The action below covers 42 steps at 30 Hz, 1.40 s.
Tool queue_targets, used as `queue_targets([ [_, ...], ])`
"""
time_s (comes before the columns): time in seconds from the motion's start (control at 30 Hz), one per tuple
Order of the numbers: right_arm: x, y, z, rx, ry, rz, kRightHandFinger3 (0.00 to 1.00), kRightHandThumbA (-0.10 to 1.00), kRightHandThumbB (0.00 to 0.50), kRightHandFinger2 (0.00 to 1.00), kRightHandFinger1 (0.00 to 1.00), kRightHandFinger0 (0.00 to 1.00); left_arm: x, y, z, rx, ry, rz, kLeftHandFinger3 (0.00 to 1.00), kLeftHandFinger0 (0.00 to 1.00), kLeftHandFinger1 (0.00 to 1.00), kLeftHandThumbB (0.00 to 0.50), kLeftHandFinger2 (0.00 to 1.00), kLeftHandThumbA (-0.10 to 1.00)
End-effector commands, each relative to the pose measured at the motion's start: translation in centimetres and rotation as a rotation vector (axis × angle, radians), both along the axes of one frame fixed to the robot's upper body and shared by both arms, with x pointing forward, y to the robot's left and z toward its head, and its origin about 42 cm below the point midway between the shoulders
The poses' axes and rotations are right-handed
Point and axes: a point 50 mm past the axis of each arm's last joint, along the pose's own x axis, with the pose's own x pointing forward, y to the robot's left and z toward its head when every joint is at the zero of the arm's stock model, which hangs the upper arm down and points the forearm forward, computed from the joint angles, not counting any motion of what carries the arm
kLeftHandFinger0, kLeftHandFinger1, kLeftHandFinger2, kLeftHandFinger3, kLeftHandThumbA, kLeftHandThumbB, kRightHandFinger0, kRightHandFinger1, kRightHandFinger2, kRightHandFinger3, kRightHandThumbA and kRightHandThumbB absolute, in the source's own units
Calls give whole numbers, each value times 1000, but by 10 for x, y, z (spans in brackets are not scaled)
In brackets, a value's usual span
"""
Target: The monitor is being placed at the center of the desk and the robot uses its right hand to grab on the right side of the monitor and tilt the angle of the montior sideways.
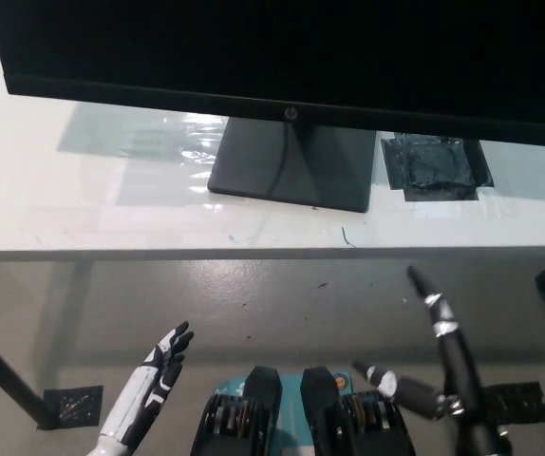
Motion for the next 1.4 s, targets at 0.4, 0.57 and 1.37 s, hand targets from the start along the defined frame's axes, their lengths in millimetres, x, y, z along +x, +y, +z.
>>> queue_targets([
  [0.4, 52, -6, 95, 712, -41, 295, 1000, 1000, 371, 1000, 1000, 1000, 6, 2, 12, 19, -90, -26, 1000, 1000, 1000, 282, 1000, 1000],
  [0.57, 69, -1, 101, 887, 46, 330, 1000, 1000, 392, 1000, 1000, 1000, 6, 1, 11, 17, -86, -27, 1000, 1000, 1000, 289, 1000, 1000],
  [1.37, 144, 8, 92, 1329, 303, 422, 1000, 1000, 334, 1000, 1000, 1000, 6, 1, 10, 26, -86, -31, 1000, 1000, 1000, 289, 1000, 1000],
])
